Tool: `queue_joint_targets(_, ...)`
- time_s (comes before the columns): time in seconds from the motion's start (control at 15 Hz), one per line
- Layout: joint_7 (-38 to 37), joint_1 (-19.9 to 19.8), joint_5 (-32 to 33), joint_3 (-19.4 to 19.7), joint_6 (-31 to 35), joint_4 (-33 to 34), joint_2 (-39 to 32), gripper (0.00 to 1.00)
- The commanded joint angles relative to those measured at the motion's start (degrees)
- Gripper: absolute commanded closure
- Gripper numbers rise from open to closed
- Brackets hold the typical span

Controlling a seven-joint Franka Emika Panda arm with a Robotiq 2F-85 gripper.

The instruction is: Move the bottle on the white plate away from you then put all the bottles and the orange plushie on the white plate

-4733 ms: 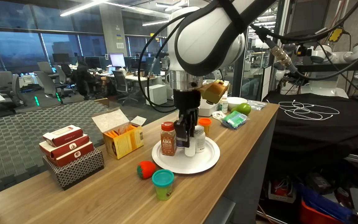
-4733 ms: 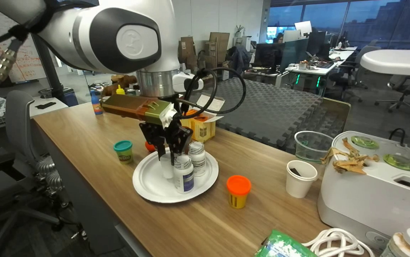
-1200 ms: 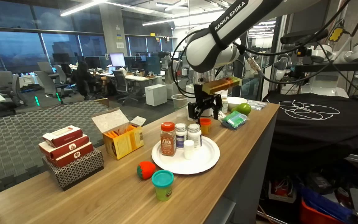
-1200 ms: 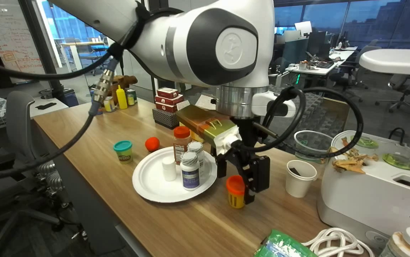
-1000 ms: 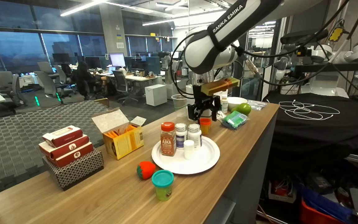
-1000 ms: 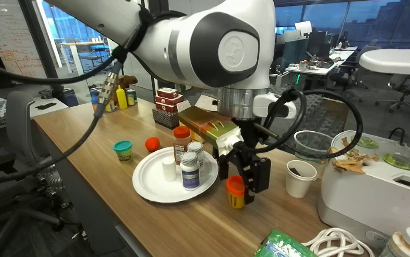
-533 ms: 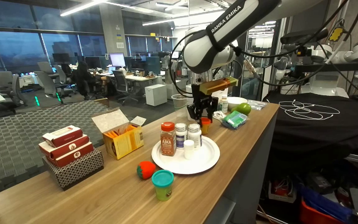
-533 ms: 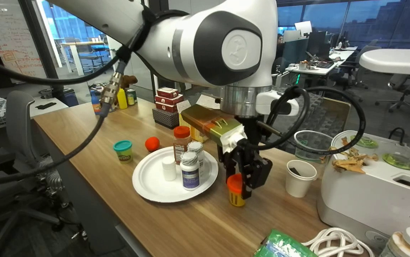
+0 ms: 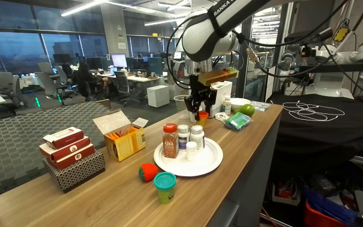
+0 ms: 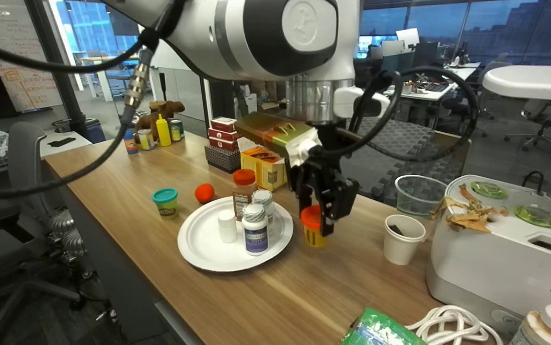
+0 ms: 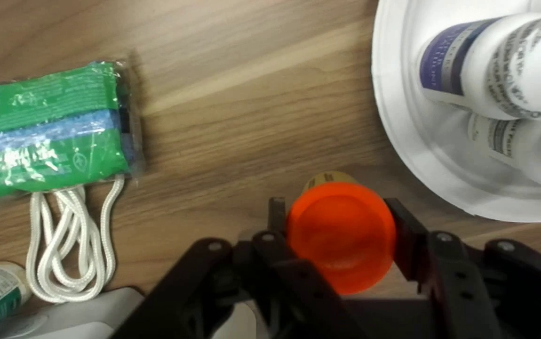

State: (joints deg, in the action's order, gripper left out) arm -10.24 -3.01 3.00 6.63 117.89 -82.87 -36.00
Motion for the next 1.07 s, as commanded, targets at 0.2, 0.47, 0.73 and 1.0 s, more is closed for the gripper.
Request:
queue_joint_targets(0.2,-1.6,6.4,5.9,-0.8,-1.1,-5.0,8.7,0.72)
queue_joint_targets(0.47,-2.0,11.5,14.6,-1.3,-3.1,1.0,8.5,0.72)
queue_joint_targets(0.73,0.6,14.2,17.2,-3.6,-8.3,6.4,7.3,0.72)
queue_joint_targets(1.0,6.5,14.6,14.8,-7.6,-12.2,5.9,8.9,0.72)
